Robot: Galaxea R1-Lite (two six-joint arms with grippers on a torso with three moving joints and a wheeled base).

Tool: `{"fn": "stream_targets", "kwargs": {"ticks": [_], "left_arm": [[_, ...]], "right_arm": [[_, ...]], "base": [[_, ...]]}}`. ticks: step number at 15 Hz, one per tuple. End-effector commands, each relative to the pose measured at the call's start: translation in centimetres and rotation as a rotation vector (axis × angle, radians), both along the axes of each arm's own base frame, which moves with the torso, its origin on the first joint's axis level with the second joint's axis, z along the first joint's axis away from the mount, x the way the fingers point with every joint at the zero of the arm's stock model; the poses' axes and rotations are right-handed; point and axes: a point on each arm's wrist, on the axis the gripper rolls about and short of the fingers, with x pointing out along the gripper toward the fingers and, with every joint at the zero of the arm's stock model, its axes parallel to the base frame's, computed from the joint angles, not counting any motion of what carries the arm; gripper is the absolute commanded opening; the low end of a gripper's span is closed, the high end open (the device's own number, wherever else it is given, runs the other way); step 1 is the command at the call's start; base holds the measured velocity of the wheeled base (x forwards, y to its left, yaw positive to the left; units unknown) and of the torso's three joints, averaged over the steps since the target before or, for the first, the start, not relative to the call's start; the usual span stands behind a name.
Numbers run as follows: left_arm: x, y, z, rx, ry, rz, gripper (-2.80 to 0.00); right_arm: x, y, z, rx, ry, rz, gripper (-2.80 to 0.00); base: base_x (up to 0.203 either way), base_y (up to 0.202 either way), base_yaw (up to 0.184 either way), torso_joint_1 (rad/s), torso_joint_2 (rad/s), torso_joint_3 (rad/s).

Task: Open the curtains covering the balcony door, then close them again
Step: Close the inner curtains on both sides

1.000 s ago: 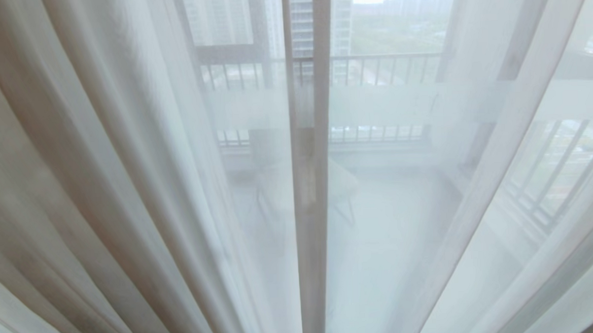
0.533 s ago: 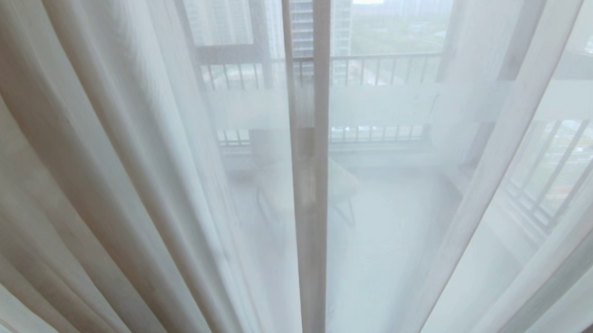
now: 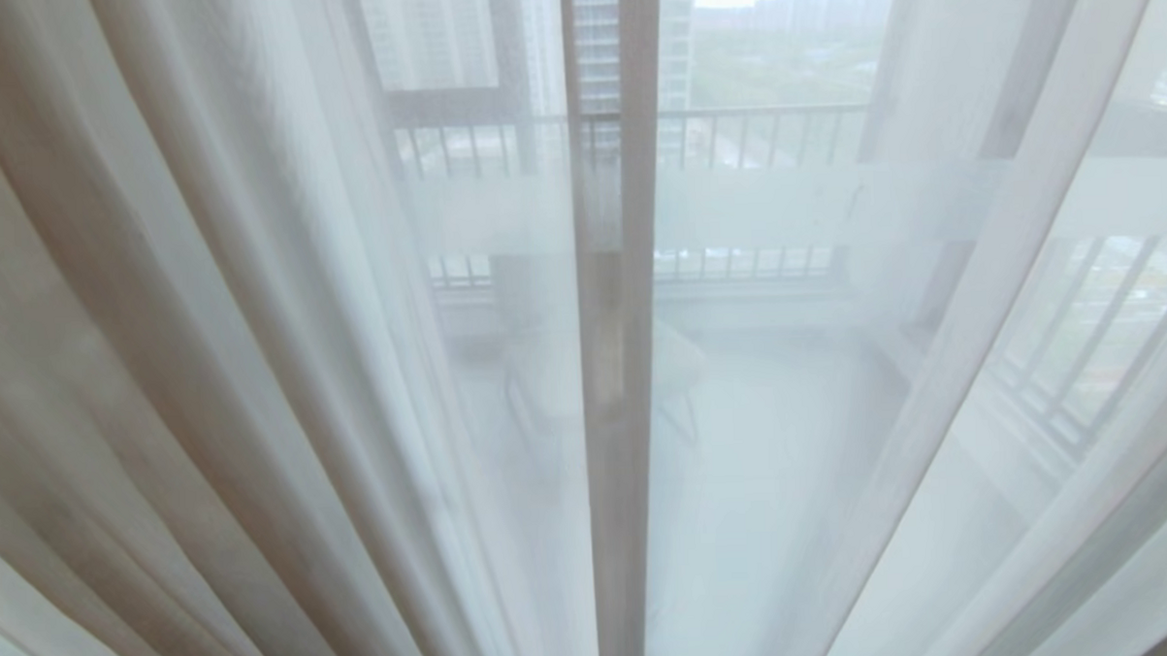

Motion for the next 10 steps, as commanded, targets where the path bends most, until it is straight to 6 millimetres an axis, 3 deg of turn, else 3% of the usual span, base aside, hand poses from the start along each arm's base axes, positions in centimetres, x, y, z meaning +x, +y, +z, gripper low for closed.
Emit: {"fn": "stream_targets", "kwargs": {"ticks": [1,10], "left_arm": [[-0.18,0.0,-0.06,-0.002,-0.023,0.002,-2.8],[-0.18,0.0,-0.06,-0.001,-0.023,0.003,-2.8]], "right_arm": [[0.0,0.0,0.0,-0.001,0.0,0.001,-2.8],[0.0,0.0,0.0,-0.001,0.0,0.001,-2.8]], "base": [[0.0,0.0,0.0,0.0,0.0,0.0],[0.0,0.0,0.0,0.0,0.0,0.0]]}}
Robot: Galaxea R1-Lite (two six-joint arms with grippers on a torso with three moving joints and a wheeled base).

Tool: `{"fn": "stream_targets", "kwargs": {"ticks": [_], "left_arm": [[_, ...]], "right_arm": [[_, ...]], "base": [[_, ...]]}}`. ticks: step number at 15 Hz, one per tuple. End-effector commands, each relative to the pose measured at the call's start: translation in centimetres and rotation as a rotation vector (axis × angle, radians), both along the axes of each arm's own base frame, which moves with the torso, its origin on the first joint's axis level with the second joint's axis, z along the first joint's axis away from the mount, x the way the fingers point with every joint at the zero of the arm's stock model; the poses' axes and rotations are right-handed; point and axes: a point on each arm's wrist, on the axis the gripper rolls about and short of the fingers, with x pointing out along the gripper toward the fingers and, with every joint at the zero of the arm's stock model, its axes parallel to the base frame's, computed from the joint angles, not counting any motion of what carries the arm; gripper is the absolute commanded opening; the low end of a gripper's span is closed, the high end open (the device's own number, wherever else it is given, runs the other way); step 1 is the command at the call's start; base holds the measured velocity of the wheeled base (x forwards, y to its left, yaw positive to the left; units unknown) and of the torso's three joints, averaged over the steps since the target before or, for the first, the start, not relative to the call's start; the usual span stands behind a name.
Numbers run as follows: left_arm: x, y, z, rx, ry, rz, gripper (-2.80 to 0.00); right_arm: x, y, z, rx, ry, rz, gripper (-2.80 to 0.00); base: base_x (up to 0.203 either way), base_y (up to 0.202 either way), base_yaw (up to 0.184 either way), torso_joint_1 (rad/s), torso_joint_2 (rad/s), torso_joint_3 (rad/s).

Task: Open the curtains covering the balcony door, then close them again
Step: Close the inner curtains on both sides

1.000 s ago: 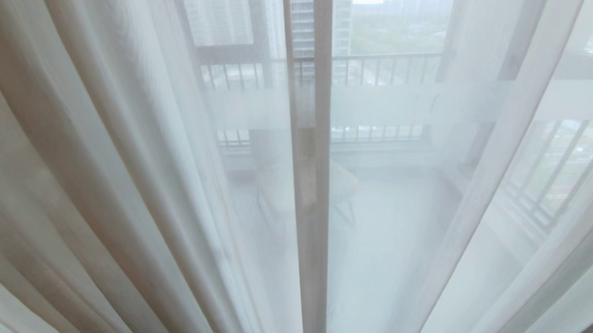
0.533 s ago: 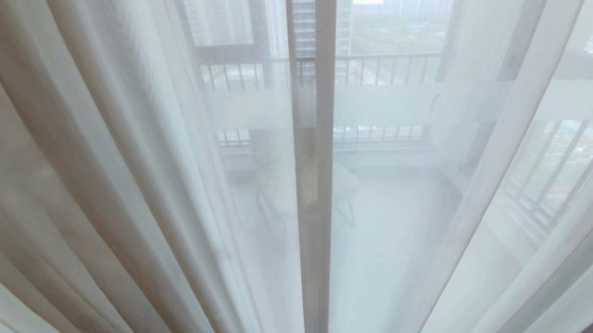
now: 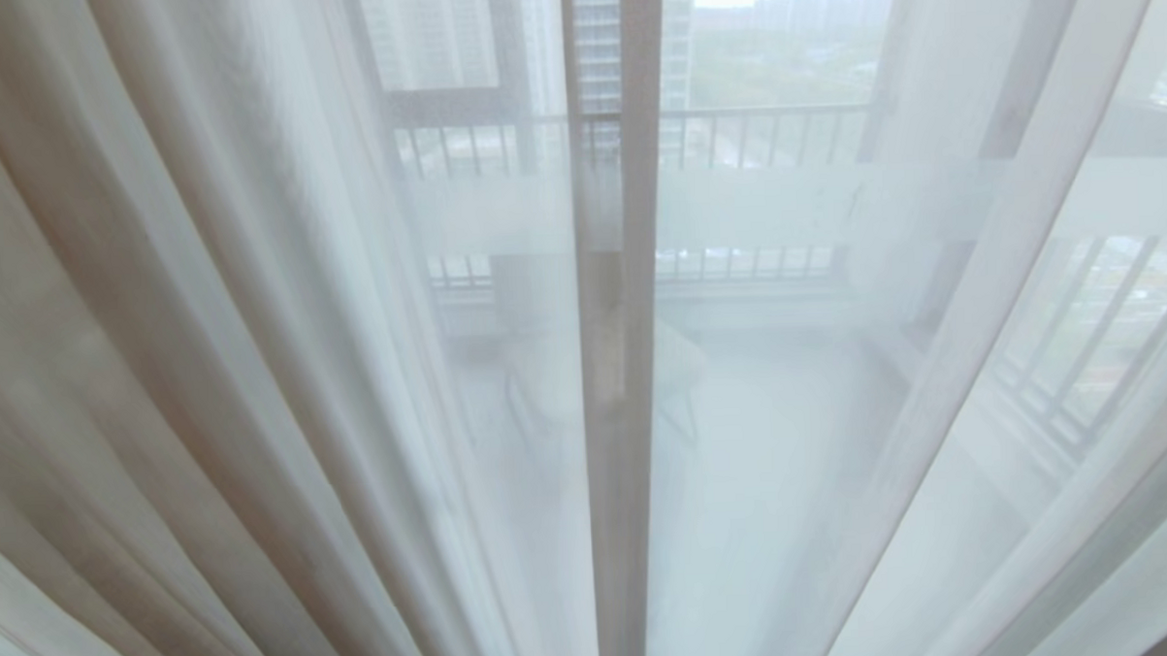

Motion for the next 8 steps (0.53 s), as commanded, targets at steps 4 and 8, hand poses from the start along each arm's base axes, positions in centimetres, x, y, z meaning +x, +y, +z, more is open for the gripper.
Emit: {"fn": "stream_targets", "kwargs": {"ticks": [4,8], "left_arm": [[-0.03,0.0,0.01,-0.002,-0.004,-0.001,-2.8],[-0.03,0.0,0.03,-0.003,-0.006,-0.001,-2.8]], "right_arm": [[0.0,0.0,0.0,-0.001,0.0,0.001,-2.8],[0.0,0.0,0.0,-0.001,0.0,0.001,-2.8]], "base": [[0.0,0.0,0.0,0.0,0.0,0.0],[0.0,0.0,0.0,0.0,0.0,0.0]]}}
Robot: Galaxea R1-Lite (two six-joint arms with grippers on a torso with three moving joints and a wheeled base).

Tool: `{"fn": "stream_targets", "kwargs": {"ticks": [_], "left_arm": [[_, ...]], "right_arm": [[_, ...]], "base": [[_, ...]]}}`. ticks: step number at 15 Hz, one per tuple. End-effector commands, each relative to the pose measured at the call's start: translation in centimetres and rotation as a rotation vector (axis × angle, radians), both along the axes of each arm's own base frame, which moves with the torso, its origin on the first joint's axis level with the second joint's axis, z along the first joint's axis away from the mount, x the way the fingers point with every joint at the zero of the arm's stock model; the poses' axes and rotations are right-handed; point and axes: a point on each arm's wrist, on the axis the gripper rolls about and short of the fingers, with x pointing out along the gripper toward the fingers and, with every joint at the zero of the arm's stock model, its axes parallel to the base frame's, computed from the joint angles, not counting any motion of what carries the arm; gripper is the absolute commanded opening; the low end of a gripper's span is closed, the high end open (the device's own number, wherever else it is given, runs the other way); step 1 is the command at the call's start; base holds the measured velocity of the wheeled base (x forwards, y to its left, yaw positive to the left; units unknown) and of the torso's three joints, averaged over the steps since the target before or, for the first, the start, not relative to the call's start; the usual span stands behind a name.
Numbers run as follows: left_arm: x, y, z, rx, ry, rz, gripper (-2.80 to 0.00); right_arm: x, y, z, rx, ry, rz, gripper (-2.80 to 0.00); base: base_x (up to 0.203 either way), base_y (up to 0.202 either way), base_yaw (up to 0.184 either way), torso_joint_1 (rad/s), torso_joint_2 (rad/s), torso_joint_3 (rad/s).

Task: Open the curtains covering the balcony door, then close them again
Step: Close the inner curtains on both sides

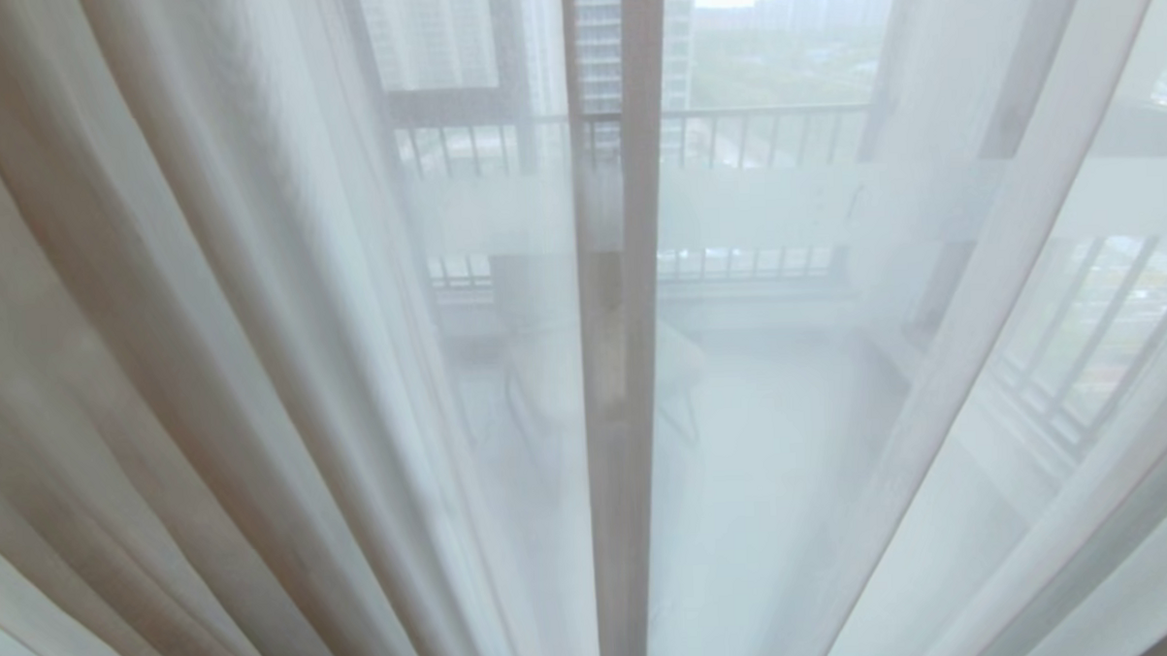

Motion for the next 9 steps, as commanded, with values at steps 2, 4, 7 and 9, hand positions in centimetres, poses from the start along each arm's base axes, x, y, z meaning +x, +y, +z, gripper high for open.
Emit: {"fn": "stream_targets", "kwargs": {"ticks": [2,4,7,9], "left_arm": [[-0.02,0.0,0.0,-0.001,-0.003,0.0,-2.8],[-0.02,0.0,0.01,-0.001,-0.003,0.0,-2.8],[-0.02,0.0,0.01,0.001,-0.003,0.0,-2.8],[-0.02,0.0,0.01,0.001,-0.003,0.0,-2.8]], "right_arm": [[0.0,0.0,0.0,-0.001,0.0,0.001,-2.8],[0.0,0.0,0.0,-0.001,0.0,0.001,-2.8],[0.0,0.0,0.0,-0.001,0.0,0.001,-2.8],[0.0,0.0,0.0,-0.001,0.0,0.001,-2.8]], "base": [[0.0,0.0,0.0,0.0,0.0,0.0],[0.0,0.0,0.0,0.0,0.0,0.0],[0.0,0.0,0.0,0.0,0.0,0.0],[0.0,0.0,0.0,0.0,0.0,0.0]]}}
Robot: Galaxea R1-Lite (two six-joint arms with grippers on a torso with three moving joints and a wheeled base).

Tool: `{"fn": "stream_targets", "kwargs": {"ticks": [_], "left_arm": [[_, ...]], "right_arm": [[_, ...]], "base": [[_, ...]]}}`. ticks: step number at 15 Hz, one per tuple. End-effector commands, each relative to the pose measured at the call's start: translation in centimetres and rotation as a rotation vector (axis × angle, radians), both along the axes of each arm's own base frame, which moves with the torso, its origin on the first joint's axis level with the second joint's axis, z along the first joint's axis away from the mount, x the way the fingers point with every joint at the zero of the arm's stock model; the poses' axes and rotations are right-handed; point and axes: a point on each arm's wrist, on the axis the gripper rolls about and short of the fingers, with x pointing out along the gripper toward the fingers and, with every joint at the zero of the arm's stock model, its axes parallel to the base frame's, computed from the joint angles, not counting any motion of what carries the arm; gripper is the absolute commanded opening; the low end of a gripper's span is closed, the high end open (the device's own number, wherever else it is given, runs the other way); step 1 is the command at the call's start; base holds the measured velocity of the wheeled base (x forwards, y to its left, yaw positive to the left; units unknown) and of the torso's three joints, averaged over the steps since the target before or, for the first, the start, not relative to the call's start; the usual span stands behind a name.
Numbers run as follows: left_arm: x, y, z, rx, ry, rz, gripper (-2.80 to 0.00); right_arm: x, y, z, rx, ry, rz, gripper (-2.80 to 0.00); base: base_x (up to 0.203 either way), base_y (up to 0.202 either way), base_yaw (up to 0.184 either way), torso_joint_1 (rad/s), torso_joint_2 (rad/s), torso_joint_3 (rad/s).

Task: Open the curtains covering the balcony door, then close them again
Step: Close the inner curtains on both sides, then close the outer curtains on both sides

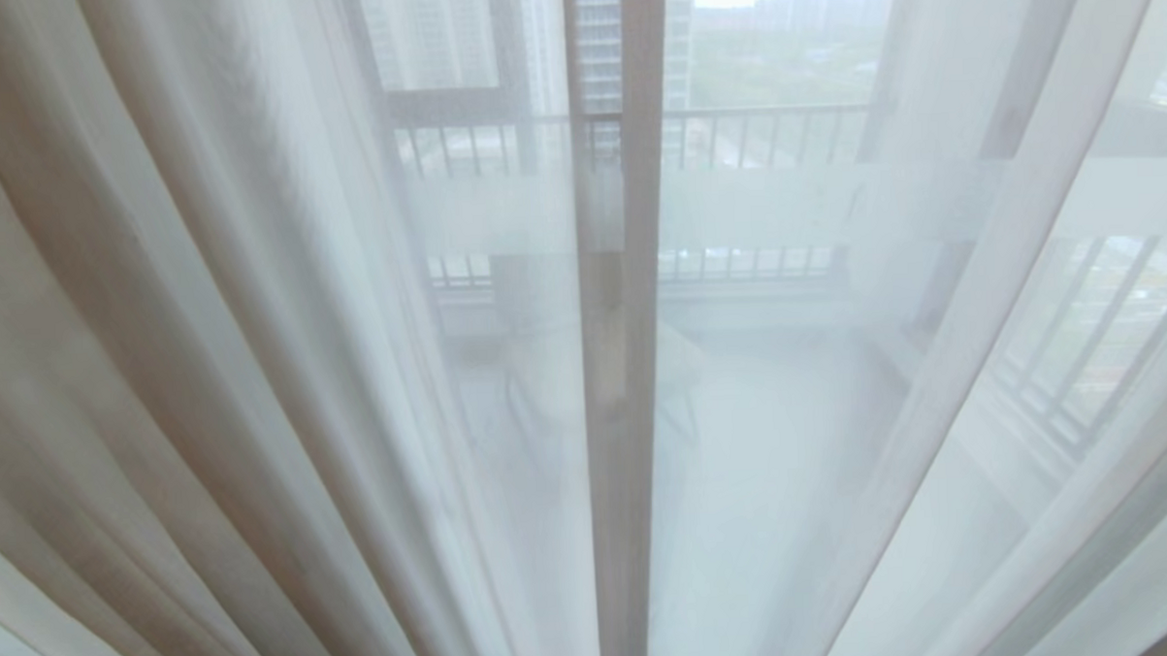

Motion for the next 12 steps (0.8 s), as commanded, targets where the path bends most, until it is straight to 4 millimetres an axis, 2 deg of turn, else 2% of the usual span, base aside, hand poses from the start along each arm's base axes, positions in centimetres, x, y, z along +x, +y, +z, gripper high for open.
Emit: {"fn": "stream_targets", "kwargs": {"ticks": [1,4,9,12], "left_arm": [[-0.01,0.0,0.0,-0.002,-0.002,0.0,-2.8],[0.0,0.0,-0.04,-0.002,0.0,0.0,-2.8],[-0.01,0.0,0.0,-0.002,-0.002,0.002,-2.8],[-0.01,0.0,0.0,-0.001,-0.002,0.002,-2.8]], "right_arm": [[0.0,0.0,0.0,-0.001,0.0,0.001,-2.8],[0.0,0.0,0.0,-0.001,0.0,0.001,-2.8],[0.0,0.0,0.0,-0.001,0.0,0.001,-2.8],[0.0,0.0,0.0,-0.001,0.0,0.001,-2.8]], "base": [[0.0,0.0,0.0,0.0,0.0,0.0],[-0.023,0.0,0.0,0.002,0.0,0.0],[-0.183,0.0,0.0,0.001,0.0,0.004],[-0.039,0.0,0.0,-0.002,0.0,0.001]]}}
